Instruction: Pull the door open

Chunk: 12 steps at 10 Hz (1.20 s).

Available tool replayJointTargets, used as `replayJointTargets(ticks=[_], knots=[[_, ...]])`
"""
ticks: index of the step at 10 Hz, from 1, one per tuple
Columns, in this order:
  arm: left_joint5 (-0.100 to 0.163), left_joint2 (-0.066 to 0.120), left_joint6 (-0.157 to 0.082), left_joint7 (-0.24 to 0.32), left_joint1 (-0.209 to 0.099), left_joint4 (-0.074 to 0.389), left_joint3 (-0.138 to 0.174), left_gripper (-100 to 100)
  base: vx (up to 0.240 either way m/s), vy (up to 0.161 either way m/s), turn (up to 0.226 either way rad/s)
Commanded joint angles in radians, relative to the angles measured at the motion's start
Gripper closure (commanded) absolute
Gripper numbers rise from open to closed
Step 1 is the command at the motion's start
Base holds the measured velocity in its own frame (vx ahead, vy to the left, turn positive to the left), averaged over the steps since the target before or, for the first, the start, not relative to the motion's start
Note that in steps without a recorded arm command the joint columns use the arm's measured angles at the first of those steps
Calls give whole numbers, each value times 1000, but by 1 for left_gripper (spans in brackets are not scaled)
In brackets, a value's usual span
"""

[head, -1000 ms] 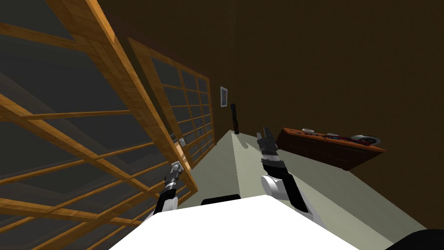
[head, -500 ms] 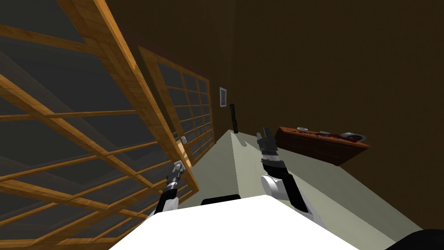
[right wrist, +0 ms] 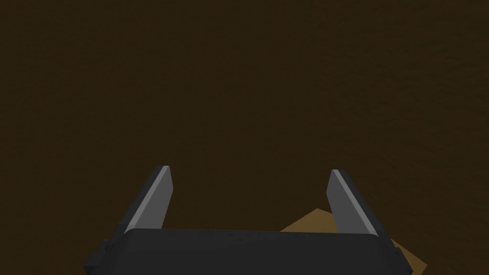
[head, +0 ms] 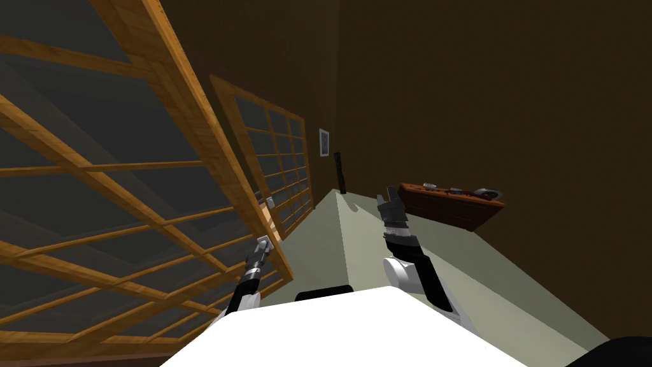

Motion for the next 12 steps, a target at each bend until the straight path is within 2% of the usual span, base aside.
replayJointTargets(ticks=[1, 4, 5, 12], knots=[[-12, 7, -9, 22, 6, 5, -20, 100, -201, -6, -70], [-30, 22, -18, 53, 17, -1, -51, 100, -216, 8, -59], [-25, 19, -14, 44, 15, 1, -43, 100, -97, 10, -20], [-70, 74, -60, 133, 57, -20, -131, 100, -183, 31, -75]])
